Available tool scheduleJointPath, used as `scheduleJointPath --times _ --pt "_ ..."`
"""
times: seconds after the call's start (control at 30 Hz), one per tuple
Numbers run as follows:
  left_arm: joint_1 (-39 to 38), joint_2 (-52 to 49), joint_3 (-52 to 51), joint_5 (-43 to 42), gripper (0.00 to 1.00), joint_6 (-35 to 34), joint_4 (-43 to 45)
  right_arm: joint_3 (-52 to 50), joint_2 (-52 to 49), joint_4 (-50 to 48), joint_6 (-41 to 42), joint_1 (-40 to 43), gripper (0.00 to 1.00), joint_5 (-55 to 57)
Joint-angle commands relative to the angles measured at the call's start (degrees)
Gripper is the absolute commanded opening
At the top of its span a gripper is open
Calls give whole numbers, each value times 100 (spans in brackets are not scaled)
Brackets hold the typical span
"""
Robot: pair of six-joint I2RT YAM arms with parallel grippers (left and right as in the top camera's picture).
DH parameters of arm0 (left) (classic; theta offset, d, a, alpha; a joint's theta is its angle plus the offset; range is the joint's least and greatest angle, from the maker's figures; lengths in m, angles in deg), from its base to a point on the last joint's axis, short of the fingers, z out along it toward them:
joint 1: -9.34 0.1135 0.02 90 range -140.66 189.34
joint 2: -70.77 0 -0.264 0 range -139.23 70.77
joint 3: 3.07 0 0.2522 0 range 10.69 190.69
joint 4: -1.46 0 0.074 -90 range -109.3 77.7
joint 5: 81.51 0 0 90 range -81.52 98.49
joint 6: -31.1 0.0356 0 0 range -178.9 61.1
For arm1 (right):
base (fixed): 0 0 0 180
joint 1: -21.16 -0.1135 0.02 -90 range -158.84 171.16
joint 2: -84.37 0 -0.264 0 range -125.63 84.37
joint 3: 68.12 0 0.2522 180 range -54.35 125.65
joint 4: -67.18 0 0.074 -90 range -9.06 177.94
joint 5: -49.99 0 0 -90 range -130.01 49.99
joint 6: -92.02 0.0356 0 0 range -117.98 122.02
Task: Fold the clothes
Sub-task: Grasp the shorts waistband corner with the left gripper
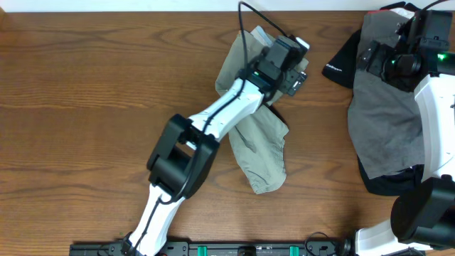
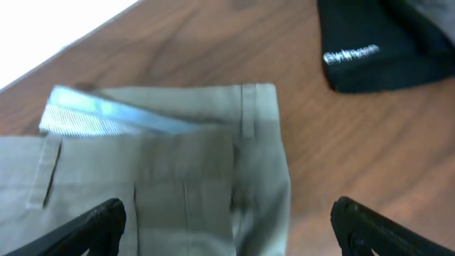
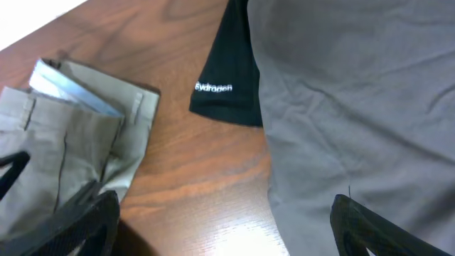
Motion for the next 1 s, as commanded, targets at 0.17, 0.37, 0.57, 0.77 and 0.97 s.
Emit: scheduleJointPath --times 0.17,0.37,0.57,0.77,0.97 --pt "-105 -450 127 719 93 -90 555 59 -61 177 -48 0 92 -90" --pt "-98 -739 127 986 92 -66 761 57 -61 245 -48 -24 91 -107" --pt "9 -918 127 1019 92 -68 1169 57 -61 317 -94 -63 89 -258" --pt "111 -994 127 1019 82 -245 1233 52 -61 319 -94 -170 89 -258" --pt "105 -1093 127 1005 82 -245 1226 55 -61 247 -90 -264 89 -256"
